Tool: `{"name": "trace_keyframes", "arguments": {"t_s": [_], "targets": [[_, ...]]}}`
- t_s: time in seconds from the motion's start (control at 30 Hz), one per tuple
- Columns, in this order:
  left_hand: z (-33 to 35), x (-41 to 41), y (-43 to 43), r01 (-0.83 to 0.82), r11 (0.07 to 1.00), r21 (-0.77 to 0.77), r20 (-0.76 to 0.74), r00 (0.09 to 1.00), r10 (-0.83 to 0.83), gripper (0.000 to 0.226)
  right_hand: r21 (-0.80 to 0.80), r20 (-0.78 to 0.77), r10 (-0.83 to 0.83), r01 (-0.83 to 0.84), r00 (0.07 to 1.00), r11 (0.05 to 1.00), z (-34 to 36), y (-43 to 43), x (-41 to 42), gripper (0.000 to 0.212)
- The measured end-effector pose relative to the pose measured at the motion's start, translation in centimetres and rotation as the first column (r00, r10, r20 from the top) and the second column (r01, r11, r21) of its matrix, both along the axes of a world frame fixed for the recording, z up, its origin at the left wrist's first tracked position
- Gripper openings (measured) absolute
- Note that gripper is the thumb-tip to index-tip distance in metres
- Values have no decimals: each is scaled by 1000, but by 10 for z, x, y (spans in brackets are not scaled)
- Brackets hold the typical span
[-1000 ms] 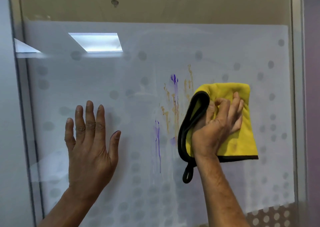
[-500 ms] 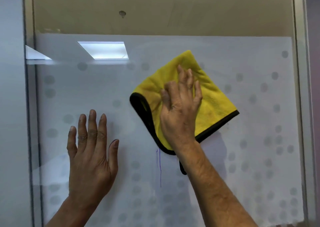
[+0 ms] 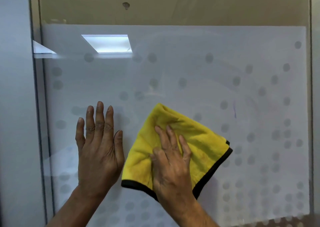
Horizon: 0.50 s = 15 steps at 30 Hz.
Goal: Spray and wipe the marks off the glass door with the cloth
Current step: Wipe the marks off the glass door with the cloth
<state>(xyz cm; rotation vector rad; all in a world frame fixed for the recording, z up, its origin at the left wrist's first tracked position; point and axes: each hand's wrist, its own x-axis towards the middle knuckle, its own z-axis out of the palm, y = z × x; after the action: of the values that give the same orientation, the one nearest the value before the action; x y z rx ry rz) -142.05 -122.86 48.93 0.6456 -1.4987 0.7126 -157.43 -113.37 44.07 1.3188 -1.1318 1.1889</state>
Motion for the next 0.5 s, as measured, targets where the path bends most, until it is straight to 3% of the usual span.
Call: {"name": "trace_keyframes", "arguments": {"t_s": [0.03, 0.07, 0.13, 0.2, 0.5], "targets": [[0, 0, 0, 2, 1000, -2, 0, 1000, -2, 57, -11, 25, -4, 4, 1000, 1000, -12, -1, 0, 13], [0, 0, 0, 2, 1000, -4, 4, 1000, -2, 57, -11, 68, -23, 24, 997, 1000, -21, -1, 1, 25], [-1, 0, -1, 1, 1000, -4, 13, 1000, -1, 58, 41, 138, -113, 108, 984, 993, -35, 0, 3, 68], [-1, 1, -2, -1, 1000, 0, 19, 1000, 1, 59, 88, 184, -211, 197, 960, 976, -37, -1, 6, 89], [-2, 2, -2, 10, 1000, -6, 11, 1000, -10, 58, 58, 305, -283, 279, 909, 959, -26, -5, 3, 58]]}}
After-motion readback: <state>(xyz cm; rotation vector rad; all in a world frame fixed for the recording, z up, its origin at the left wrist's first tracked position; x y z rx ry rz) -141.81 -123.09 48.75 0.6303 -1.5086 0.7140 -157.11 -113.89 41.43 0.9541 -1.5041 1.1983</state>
